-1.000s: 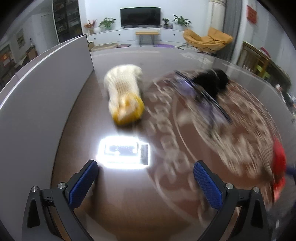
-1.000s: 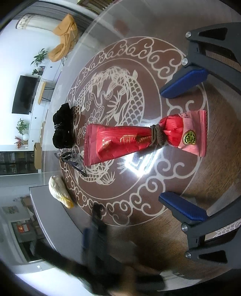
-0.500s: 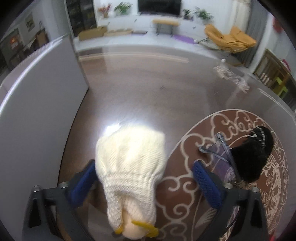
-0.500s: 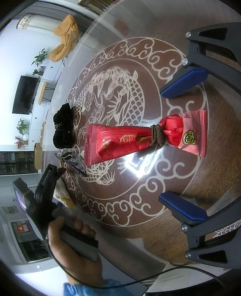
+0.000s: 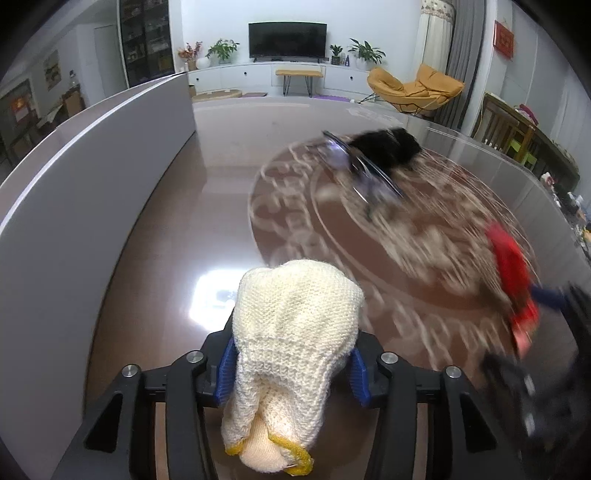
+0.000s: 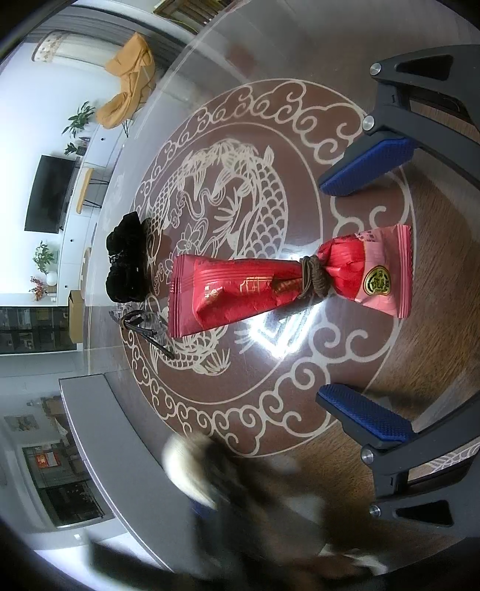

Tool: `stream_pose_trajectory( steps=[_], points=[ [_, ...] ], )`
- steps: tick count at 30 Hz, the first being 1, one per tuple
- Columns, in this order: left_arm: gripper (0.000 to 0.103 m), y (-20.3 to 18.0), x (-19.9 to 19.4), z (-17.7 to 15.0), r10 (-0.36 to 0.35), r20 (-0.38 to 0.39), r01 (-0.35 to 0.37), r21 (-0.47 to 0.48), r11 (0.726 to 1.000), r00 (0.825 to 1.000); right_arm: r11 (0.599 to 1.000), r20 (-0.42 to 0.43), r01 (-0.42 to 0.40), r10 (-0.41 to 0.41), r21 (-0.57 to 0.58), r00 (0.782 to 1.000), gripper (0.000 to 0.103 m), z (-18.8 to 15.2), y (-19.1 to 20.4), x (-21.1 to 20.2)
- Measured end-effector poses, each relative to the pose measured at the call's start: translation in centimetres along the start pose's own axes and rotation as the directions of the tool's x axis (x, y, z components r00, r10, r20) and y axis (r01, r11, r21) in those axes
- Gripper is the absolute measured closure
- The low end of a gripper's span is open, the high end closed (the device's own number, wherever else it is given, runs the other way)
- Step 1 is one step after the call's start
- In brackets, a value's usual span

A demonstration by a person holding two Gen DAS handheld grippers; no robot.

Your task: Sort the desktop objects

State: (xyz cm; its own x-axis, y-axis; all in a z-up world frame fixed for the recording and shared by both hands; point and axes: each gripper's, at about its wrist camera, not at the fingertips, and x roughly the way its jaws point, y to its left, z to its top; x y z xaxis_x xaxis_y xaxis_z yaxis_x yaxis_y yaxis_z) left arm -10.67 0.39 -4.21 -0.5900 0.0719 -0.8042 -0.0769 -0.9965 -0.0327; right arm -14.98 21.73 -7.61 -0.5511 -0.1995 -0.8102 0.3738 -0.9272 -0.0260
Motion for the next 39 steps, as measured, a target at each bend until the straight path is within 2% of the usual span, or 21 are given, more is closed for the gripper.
stream_pose_trajectory(
  steps=[2,3,4,6,11,39],
  points=[
    [0.028,-0.9,-0.4,-0.8,-0.014,-0.002,0.014,0.005,1.000,1.000,1.000,0.001,0.004,-0.004,-0.002,1.000,0.000,0.0,0.0,0.0],
    [0.009,-1.5,-0.1,-0.8,-0.021,-0.014,0.021,0.028,0.999,1.000,1.000,0.001,0.005,-0.005,-0.002,1.000,0.000,0.0,0.0,-0.1],
    [0.004,-2.3,0.5,-0.6,-0.017,-0.035,0.019,0.067,0.998,0.999,1.000,0.001,0.006,-0.006,-0.002,1.000,0.000,-0.1,0.0,0.0],
    [0.001,-3.1,0.7,-0.6,-0.017,-0.044,0.022,0.114,0.993,0.999,1.000,0.001,0.006,-0.006,-0.002,1.000,0.000,-0.1,0.0,0.0],
    [0.000,-2.5,0.5,-1.1,-0.029,-0.039,0.032,0.086,0.996,0.999,1.000,0.003,0.015,-0.015,0.001,1.000,0.000,-0.1,-0.1,0.0],
    [0.000,-2.5,0.7,-1.2,-0.021,-0.032,0.023,0.087,0.996,0.999,1.000,-0.002,0.007,-0.007,0.012,1.000,0.000,-0.1,-0.2,0.1]
  ],
)
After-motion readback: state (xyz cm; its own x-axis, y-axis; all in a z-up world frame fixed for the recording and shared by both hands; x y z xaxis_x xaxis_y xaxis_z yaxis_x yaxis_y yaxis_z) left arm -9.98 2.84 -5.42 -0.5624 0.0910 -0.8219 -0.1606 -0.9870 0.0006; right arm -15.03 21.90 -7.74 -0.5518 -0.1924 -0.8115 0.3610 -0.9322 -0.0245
